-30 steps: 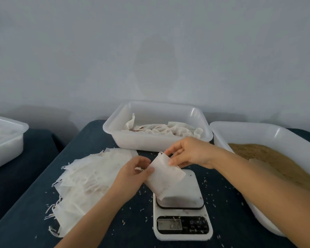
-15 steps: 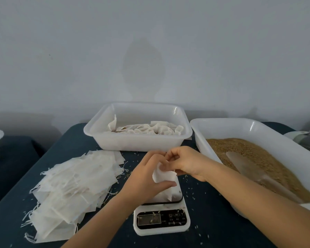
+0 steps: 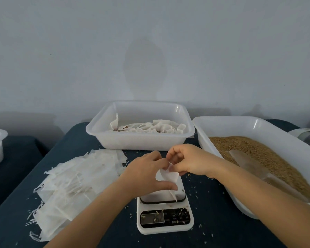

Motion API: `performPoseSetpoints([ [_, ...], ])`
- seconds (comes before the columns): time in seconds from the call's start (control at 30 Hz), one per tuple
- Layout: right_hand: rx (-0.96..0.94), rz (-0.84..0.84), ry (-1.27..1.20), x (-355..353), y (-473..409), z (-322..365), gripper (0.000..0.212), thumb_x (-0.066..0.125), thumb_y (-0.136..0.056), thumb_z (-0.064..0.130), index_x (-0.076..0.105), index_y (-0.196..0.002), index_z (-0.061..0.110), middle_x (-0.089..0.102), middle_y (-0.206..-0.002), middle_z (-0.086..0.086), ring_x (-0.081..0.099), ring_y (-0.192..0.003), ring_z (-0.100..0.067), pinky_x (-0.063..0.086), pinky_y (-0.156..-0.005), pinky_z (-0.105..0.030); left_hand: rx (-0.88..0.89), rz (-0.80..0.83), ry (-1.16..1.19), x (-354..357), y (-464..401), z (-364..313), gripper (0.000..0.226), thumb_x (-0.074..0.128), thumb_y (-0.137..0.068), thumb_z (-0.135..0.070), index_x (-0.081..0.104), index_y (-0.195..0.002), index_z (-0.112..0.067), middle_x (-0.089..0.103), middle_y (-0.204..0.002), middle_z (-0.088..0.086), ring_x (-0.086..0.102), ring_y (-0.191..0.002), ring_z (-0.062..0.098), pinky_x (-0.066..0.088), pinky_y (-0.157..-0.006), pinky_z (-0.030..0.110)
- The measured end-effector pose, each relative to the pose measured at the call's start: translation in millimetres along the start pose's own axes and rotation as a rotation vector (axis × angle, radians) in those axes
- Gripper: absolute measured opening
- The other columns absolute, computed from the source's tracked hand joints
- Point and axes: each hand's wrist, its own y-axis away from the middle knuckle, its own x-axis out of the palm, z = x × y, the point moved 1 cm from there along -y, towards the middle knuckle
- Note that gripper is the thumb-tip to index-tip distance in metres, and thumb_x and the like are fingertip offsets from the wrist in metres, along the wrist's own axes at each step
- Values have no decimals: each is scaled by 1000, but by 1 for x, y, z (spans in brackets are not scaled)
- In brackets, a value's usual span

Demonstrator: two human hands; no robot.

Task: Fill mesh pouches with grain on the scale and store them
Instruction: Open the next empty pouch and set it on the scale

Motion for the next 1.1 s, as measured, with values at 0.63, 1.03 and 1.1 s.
performPoseSetpoints([
  [0.63, 21, -241, -34, 0, -6, 8, 27, 66, -80, 2, 59, -92, 25, 54, -88, 1, 64, -66, -8, 56, -64, -19, -106, -301, 271, 14, 9, -9, 50, 75, -65, -54, 43, -94, -28, 38, -91, -24, 38, -86, 0, 34, -71, 8],
  [1.03, 96, -208, -271, 6, 15, 1, 28, 66, -78, -7, 63, -94, 16, 47, -88, -6, 62, -67, -8, 58, -71, -25, -191, -399, 513, 30, 9, -21, 34, 71, -68, -48, 41, -75, -35, 54, -84, -11, 48, -83, 5, 40, -68, 17],
  [1.1, 111, -204, -341, 5, 17, 0, 28, 65, -78, -9, 63, -95, 13, 47, -89, -7, 63, -71, -11, 57, -71, -26, -133, -438, 491, 31, 10, -23, 32, 71, -75, -34, 39, -75, -39, 54, -86, -11, 49, -83, 6, 39, -67, 11],
])
